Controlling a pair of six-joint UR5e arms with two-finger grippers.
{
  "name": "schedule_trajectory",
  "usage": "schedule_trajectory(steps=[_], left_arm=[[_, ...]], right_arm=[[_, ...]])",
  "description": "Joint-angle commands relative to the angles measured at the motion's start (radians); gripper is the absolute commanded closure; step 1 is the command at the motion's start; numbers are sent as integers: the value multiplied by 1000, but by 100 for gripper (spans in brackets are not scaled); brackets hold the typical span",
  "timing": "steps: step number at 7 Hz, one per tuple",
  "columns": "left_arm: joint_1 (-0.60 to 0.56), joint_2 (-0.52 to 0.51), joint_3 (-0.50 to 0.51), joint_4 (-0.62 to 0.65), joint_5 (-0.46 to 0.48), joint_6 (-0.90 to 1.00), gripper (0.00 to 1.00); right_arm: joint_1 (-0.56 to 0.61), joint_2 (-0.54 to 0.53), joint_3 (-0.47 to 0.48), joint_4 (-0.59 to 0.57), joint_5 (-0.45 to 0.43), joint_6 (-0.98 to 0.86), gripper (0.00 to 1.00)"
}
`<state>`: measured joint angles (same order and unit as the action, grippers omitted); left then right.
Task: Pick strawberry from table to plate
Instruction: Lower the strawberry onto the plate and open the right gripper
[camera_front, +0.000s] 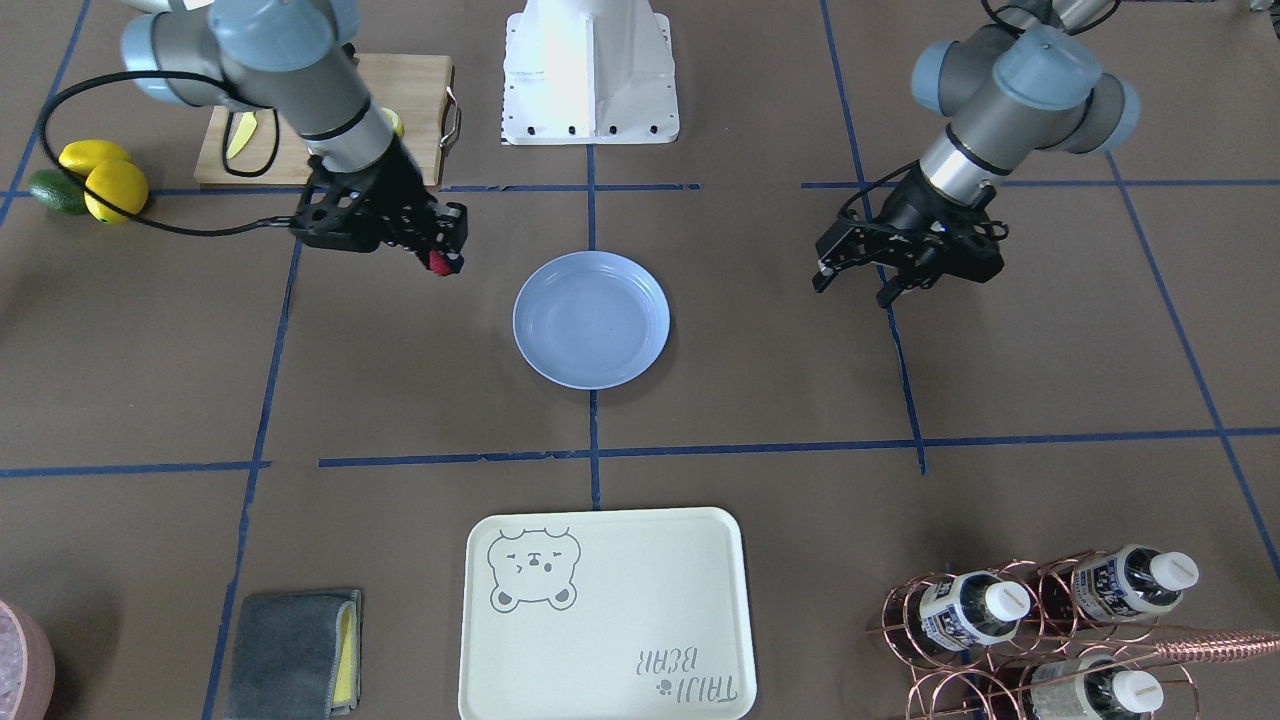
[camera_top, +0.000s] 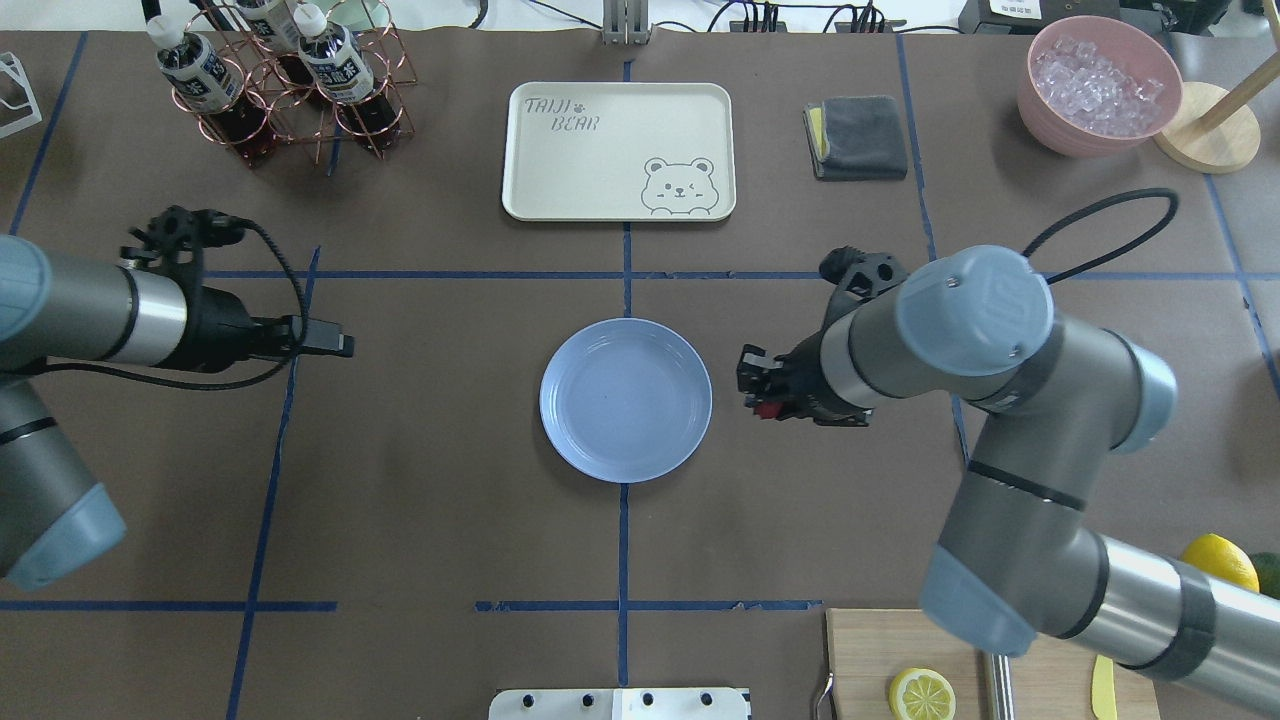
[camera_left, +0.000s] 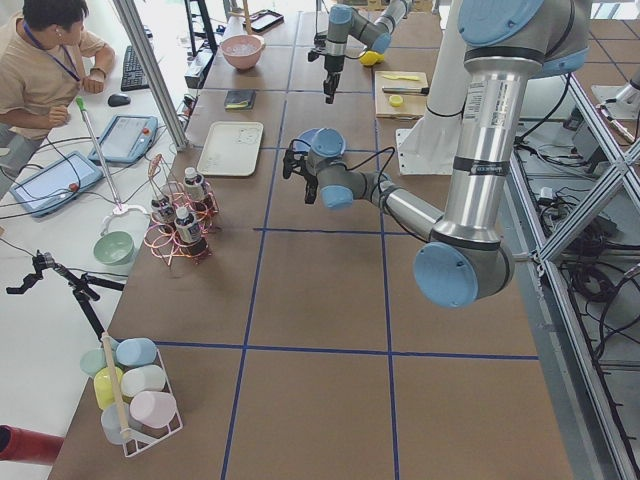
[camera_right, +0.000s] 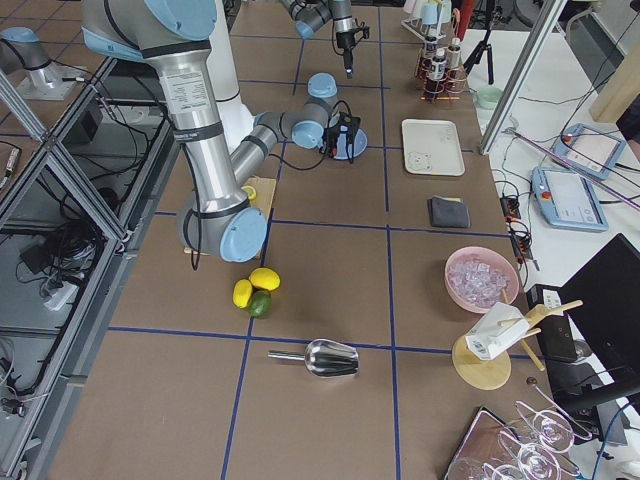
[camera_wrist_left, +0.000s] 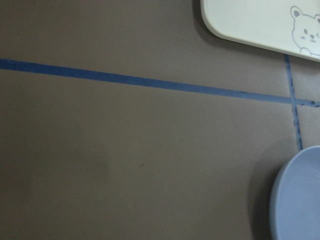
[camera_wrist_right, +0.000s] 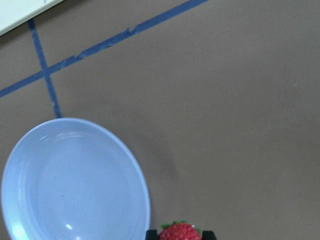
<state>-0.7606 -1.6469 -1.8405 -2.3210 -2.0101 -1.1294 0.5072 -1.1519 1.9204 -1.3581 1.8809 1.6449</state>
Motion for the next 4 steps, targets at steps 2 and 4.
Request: schedule_trajectory(steps=[2, 4], left_arm=[[-158, 165, -36, -9, -68, 288, 1], [-160, 164, -37, -9, -68, 287, 1]], right_arm=[[-102, 237, -208, -46, -138, 134, 100], [-108, 257, -265, -41, -150, 133, 100]])
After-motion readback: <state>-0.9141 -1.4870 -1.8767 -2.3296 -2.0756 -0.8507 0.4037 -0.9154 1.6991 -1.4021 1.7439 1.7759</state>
